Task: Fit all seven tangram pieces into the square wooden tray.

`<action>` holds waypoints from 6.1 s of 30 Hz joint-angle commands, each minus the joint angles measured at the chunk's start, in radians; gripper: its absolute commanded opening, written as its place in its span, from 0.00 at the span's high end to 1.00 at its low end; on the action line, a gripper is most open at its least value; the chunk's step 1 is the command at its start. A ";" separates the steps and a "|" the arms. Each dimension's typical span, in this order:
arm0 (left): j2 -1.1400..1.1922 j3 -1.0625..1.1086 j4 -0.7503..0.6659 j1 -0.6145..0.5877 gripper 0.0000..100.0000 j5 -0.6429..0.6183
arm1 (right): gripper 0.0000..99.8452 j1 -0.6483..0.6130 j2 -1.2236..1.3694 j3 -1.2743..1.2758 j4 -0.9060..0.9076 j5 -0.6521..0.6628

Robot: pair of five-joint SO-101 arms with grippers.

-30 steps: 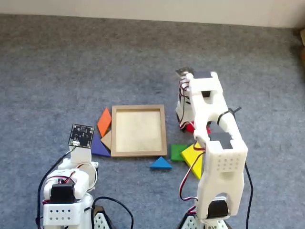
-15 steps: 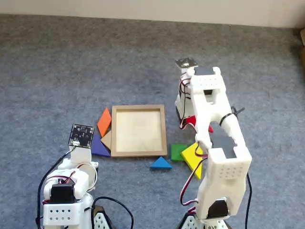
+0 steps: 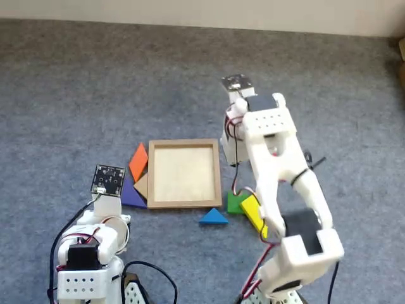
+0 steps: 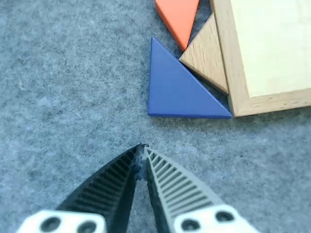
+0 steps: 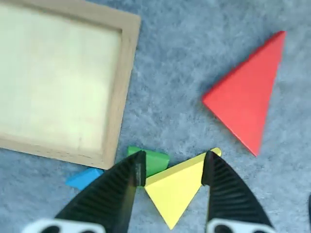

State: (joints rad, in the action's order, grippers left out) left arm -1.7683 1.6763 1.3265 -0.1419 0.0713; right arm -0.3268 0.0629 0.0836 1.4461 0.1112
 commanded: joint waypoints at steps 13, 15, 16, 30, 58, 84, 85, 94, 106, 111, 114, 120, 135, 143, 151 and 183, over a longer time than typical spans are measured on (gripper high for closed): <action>-0.051 0.019 0.006 0.018 1.00 -0.005 | 0.82 -0.002 -0.332 0.251 -0.156 -0.058; -0.051 0.019 0.006 0.018 1.00 -0.005 | 0.82 0.013 -0.331 0.251 -0.171 -0.057; -0.051 0.019 0.006 0.018 1.00 -0.005 | 0.82 0.022 -0.329 0.251 -0.185 -0.043; -0.051 0.019 0.006 0.018 1.00 -0.005 | 0.63 0.096 0.065 0.056 -0.229 -0.028; -0.051 0.019 0.006 0.018 1.00 -0.005 | 0.62 0.156 0.387 -0.176 -0.229 -0.026; -0.051 0.019 0.006 0.018 1.00 -0.005 | 0.84 0.182 0.278 -0.220 -0.166 -0.023; -0.051 0.019 0.006 0.018 1.00 -0.005 | 0.84 0.182 0.263 -0.211 -0.166 -0.023; -0.051 0.019 0.006 0.018 1.00 -0.005 | 0.84 0.186 0.213 -0.151 -0.200 0.009; -0.051 0.019 0.006 0.018 1.00 -0.005 | 0.71 0.148 0.274 -0.156 -0.213 0.009; -0.051 0.019 0.006 0.018 1.00 -0.005 | 0.71 0.133 0.357 -0.160 -0.211 0.015; -0.051 0.019 0.006 0.018 1.00 -0.005 | 0.71 0.133 0.354 -0.160 -0.208 0.017; -0.051 0.019 0.006 0.018 1.00 -0.005 | 0.71 0.131 0.271 -0.154 -0.208 0.015; -0.051 0.019 0.006 0.018 1.00 -0.005 | 0.71 0.093 0.355 -0.120 -0.219 0.044; -0.051 0.019 0.006 0.018 1.00 -0.005 | 0.78 0.139 0.470 -0.252 -0.208 0.057; -0.051 0.019 0.006 0.018 1.00 -0.005 | 0.86 0.143 0.472 -0.254 -0.219 0.054; -0.051 0.019 0.006 0.018 1.00 -0.005 | 1.00 0.162 0.314 -0.311 -0.073 0.058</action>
State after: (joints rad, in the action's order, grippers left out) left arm -1.7683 1.6763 1.3265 -0.1419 0.0713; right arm -0.1519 0.5033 -0.1788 1.3357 0.1603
